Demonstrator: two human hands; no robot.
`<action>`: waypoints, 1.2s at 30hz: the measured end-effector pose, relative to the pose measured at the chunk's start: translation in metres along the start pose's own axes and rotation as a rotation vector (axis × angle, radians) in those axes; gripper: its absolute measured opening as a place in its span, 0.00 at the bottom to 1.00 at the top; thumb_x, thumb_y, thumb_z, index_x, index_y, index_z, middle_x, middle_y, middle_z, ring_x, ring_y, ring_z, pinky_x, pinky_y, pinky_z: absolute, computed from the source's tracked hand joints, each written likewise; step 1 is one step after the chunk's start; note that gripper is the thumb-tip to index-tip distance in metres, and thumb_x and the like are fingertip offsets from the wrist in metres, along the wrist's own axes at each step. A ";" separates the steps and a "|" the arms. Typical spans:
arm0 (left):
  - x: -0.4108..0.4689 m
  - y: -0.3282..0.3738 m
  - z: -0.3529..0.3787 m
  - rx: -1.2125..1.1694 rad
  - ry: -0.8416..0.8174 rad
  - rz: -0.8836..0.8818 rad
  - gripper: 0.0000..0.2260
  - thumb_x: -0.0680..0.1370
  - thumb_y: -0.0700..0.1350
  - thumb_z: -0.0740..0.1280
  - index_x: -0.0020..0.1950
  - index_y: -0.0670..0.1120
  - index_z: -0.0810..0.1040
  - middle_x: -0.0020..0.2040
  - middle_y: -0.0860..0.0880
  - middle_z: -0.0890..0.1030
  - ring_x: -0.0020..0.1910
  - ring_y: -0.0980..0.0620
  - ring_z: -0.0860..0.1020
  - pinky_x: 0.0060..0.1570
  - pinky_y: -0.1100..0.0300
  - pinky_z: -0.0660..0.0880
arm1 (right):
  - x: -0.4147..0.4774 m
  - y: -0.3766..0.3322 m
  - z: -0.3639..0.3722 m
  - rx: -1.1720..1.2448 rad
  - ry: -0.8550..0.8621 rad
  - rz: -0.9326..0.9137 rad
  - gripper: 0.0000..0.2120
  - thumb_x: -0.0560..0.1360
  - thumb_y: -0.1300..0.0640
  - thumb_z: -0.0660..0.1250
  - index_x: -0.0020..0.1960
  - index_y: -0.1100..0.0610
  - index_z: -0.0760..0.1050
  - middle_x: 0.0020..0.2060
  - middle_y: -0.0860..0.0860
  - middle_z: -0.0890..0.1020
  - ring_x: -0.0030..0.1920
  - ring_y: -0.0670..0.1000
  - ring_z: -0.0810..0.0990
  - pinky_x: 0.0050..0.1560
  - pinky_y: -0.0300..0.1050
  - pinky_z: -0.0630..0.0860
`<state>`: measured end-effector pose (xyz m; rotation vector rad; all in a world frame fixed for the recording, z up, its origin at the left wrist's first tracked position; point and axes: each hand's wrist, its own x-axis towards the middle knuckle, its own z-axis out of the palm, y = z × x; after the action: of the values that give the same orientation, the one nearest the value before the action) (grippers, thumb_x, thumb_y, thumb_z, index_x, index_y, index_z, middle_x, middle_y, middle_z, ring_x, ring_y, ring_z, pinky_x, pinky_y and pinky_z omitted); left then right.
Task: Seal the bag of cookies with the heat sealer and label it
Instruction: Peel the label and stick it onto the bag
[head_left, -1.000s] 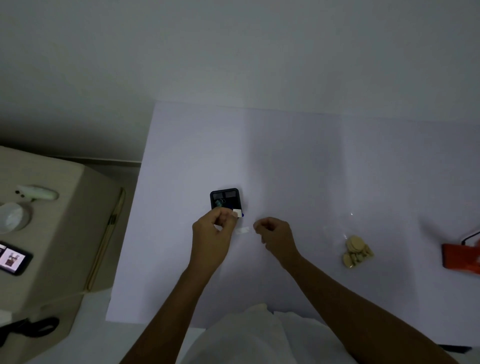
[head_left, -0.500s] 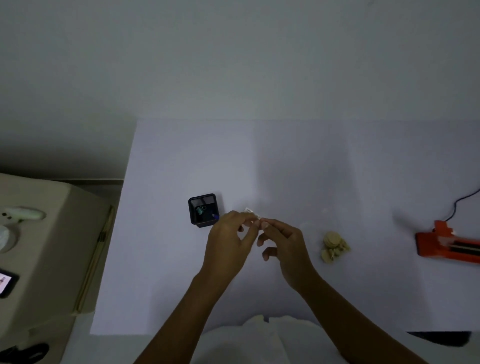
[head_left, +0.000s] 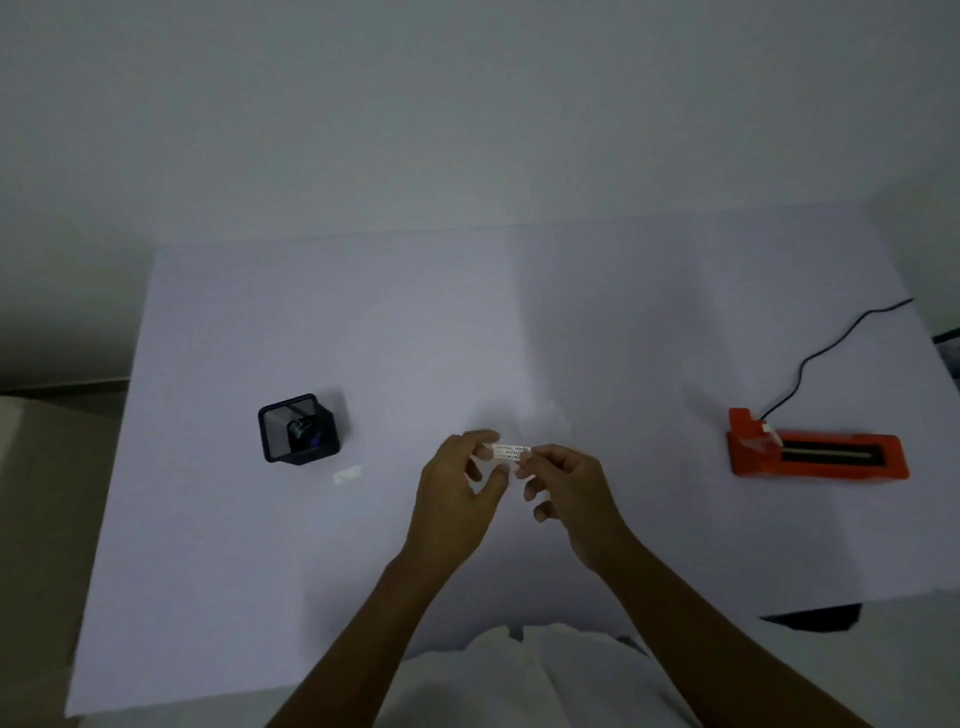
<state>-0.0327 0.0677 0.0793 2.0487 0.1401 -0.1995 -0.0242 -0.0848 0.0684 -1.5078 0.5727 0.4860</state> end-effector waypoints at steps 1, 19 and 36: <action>0.002 0.000 0.008 -0.044 0.031 -0.073 0.12 0.75 0.43 0.71 0.58 0.49 0.77 0.49 0.53 0.80 0.42 0.56 0.78 0.38 0.74 0.73 | 0.005 0.003 -0.010 -0.038 0.012 -0.008 0.06 0.79 0.60 0.66 0.49 0.60 0.82 0.39 0.56 0.84 0.32 0.49 0.79 0.28 0.43 0.74; 0.063 -0.063 0.131 -0.047 -0.071 -0.589 0.12 0.75 0.45 0.69 0.57 0.43 0.80 0.53 0.47 0.83 0.53 0.47 0.80 0.52 0.57 0.73 | 0.135 0.039 -0.078 -0.674 -0.048 -0.144 0.09 0.75 0.56 0.69 0.39 0.61 0.79 0.31 0.52 0.80 0.33 0.47 0.75 0.39 0.43 0.72; 0.077 -0.072 0.146 0.113 -0.036 -0.461 0.06 0.74 0.47 0.71 0.41 0.45 0.83 0.40 0.49 0.83 0.41 0.52 0.80 0.43 0.59 0.75 | 0.158 0.049 -0.079 -0.843 -0.162 -0.092 0.14 0.73 0.58 0.71 0.31 0.62 0.73 0.27 0.50 0.72 0.27 0.44 0.68 0.28 0.32 0.67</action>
<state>0.0171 -0.0265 -0.0653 2.0971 0.5915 -0.5391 0.0642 -0.1715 -0.0665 -2.2493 0.1556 0.8300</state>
